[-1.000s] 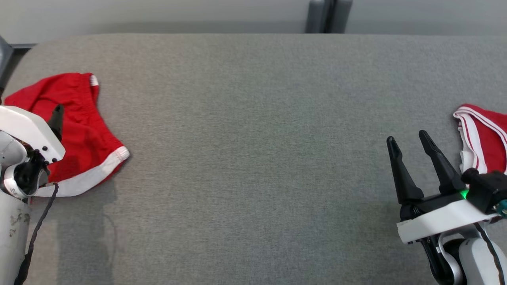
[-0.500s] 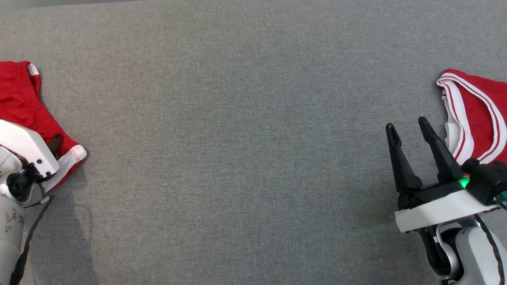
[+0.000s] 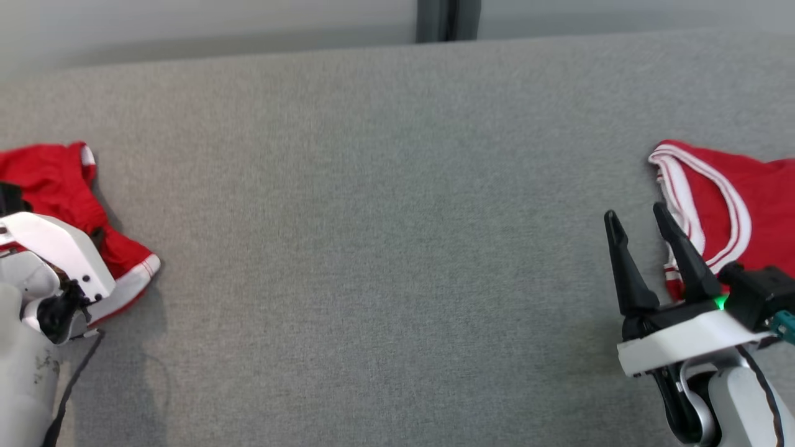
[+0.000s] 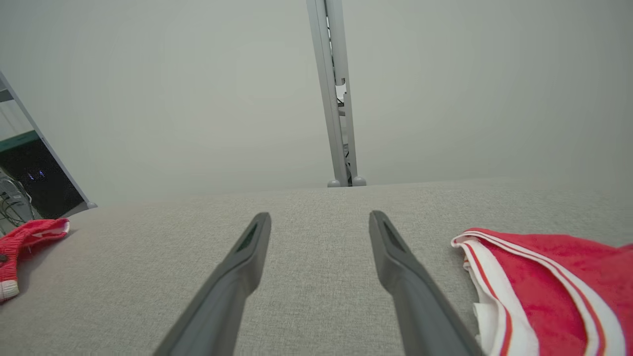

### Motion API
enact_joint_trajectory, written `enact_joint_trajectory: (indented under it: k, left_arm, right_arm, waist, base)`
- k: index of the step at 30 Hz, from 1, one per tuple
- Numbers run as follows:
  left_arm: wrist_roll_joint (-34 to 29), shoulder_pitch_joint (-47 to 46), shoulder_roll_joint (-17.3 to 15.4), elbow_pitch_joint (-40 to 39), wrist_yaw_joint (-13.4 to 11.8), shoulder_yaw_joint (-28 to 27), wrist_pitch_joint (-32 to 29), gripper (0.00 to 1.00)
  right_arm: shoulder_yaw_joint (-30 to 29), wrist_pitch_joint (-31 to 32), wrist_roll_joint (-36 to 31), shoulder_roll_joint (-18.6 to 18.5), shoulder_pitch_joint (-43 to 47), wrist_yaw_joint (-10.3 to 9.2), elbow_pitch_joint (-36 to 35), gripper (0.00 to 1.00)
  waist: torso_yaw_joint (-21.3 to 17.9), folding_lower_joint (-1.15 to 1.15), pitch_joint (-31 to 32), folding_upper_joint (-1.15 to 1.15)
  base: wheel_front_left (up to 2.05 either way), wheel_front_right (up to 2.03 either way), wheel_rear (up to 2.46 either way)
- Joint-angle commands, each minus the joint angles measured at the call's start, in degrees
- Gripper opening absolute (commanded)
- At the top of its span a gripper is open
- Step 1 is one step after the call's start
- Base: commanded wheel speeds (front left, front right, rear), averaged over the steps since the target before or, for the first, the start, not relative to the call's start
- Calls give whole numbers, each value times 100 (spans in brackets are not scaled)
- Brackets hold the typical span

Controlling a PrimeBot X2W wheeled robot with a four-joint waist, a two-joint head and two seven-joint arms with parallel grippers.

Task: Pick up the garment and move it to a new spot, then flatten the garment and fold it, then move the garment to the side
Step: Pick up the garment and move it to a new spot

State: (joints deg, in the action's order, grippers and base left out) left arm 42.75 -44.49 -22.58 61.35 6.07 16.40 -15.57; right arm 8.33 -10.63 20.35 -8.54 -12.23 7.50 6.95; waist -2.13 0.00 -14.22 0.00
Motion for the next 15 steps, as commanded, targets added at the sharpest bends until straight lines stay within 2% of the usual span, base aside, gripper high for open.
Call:
enact_joint_trajectory:
  k: [1, 6, 15]
  left_arm:
    - [-37, 69, 7, -80, 55, 44, 26, 0]
    - [2, 232, 206, -581, 113, 264, -26, 0]
    - [29, 777, 730, -2027, 124, 736, -269, 0]
  right_arm:
    - [-25, -44, 38, -7, 95, -1, 32, 100]
    - [-174, -54, 113, -25, 330, -1, 84, 100]
    - [-376, 104, 58, -17, 638, 0, -77, 100]
  waist:
    - [-115, 0, 308, 0]
    - [-248, 0, 687, 0]
    - [-702, 0, 1031, 0]
  base:
    - [0, 0, 0]
    - [0, 0, 0]
    - [0, 0, 0]
